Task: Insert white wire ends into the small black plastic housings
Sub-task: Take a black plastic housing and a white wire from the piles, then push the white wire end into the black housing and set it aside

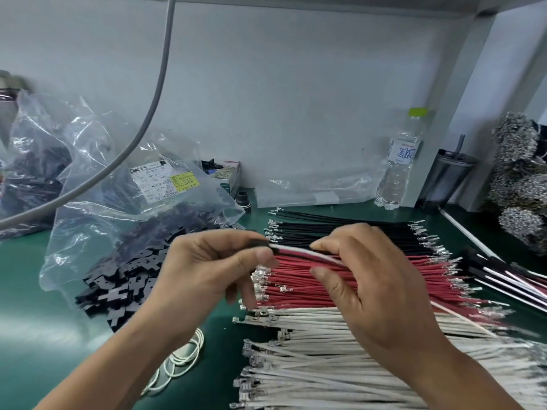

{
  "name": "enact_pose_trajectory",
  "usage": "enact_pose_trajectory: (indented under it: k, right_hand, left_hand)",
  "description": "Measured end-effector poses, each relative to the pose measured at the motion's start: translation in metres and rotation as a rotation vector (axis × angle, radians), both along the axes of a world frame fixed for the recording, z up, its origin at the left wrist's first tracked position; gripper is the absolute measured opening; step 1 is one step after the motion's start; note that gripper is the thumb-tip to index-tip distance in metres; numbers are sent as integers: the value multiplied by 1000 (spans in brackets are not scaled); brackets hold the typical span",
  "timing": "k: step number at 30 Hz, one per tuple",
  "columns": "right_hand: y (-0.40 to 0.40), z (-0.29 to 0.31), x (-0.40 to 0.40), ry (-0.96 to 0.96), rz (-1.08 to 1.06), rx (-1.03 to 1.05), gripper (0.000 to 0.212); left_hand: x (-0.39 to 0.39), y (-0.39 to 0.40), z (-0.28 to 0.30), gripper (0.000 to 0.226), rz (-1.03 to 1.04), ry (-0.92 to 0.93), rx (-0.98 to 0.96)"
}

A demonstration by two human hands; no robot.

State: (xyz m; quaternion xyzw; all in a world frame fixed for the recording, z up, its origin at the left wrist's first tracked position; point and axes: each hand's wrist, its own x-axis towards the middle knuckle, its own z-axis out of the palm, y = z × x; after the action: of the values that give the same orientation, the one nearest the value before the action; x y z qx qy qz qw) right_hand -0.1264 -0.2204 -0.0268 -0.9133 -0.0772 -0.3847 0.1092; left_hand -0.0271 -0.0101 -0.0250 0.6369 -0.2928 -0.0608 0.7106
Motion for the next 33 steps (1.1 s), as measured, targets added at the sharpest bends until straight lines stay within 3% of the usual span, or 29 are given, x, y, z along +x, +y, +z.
enact_pose_trajectory:
  k: [2,4,7,10,12,16,19,21,25,27,29,33]
  right_hand:
    - [-6,-2,-2,24,-55,0,29]
    - [-10,3,-4,-78,-94,-22,30]
    - [-16,21,-9,-305,-92,-42,22]
    - [-30,45,-18,-403,-71,-32,24]
    - [-51,58,-25,-382,-138,-40,27]
    - [-152,54,-47,-185,-410,-67,30]
    - [-252,18,-80,34,-626,-162,23]
    - [-306,-14,-98,181,-714,-143,13]
    - [-355,-59,-115,519,-845,-103,25]
    - [-344,-58,-114,497,-835,-34,30]
    - [-314,-37,-105,348,-814,-10,26]
    - [-198,18,-55,199,-588,17,11]
  left_hand:
    - [6,9,6,31,74,37,-56]
    - [16,20,9,32,153,-4,-3]
    - [33,34,6,15,373,-148,197]
    - [41,39,-6,12,490,-391,565]
    - [38,34,-11,4,498,-541,811]
    - [37,22,-23,39,532,-722,1142]
    - [38,19,-25,47,570,-758,1279]
    - [35,15,-24,45,588,-766,1319]
    - [29,9,-21,34,595,-691,1307]
    - [27,7,-20,29,596,-642,1295]
    - [26,6,-18,23,598,-611,1278]
    - [27,4,-18,17,644,-585,1202]
